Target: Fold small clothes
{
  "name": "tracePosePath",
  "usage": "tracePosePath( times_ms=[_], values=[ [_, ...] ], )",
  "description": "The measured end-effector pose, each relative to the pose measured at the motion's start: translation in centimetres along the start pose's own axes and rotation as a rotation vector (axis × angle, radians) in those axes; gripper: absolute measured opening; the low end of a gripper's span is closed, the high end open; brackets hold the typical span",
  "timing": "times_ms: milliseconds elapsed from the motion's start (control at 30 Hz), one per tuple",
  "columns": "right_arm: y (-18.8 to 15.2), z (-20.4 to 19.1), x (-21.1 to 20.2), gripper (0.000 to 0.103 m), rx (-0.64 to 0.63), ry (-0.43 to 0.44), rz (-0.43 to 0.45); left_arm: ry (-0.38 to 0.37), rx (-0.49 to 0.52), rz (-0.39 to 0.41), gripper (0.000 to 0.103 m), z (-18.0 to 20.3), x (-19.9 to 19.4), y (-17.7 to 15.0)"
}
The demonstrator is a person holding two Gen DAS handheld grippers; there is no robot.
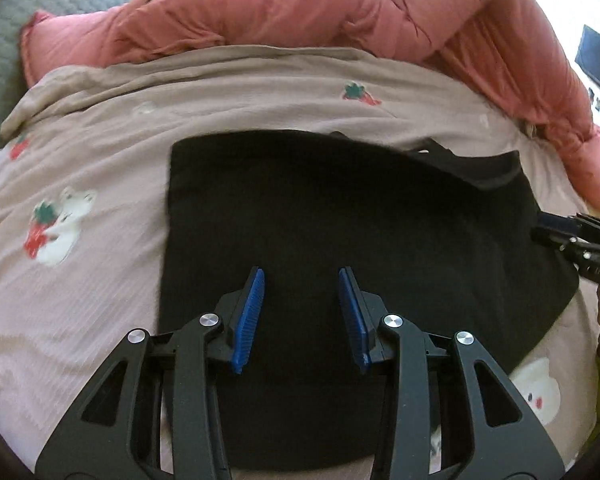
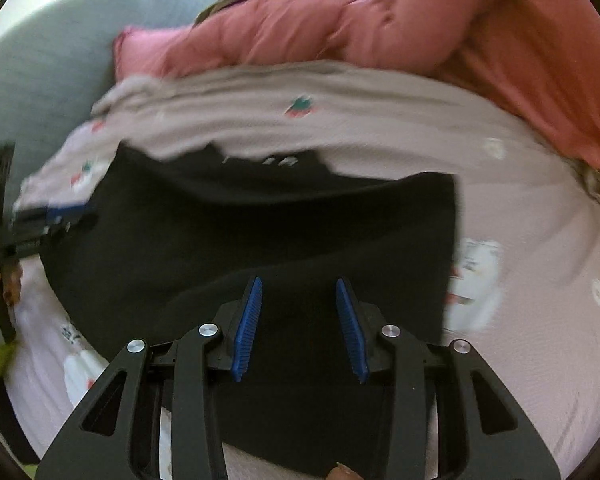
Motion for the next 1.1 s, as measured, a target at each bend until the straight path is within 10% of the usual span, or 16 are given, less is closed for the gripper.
tracePosePath(
  times_ms=[333,600,833,1033,1100],
  values=[
    [4.7,5.5,5.9,0.037,0.202,-0.147,-0.071,0.058,-0.179,0.050,0.041,-3.7,2.1,2.5],
    [2.5,9.3,-0.7,0.047,0.332,-0.203,0.069,0.030,-0.302,0.150,0.054,-7.9,-0.8,0.6],
    [-1.3,8.4,-1.9,0.051,0.295,-0.164,0.009,-0.001,-0.284,0.117,0.056,-7.8,0.7,0.1],
    [-1.5,8.6,-0.1,0.047,0.350,-0.137,-0.021,0.041,-0.196,0.135,0.006,-6.6,0.8,0.4],
    [-1.7,8.7,0.0,0.020,0.363,-0.131,-0.018,0.038,-0.194,0.146,0.002,-6.7,0.4,0.5]
  ],
)
Point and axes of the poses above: each gripper's, at about its wrist camera, not at the fingertips, and x roughly the way its jaws point, z to its right, y to its top, the point moved 2 cm from there along x, roughly the way its jaws point, and after that the axes turned 2 degrees about -y, right-handed, at the moved point
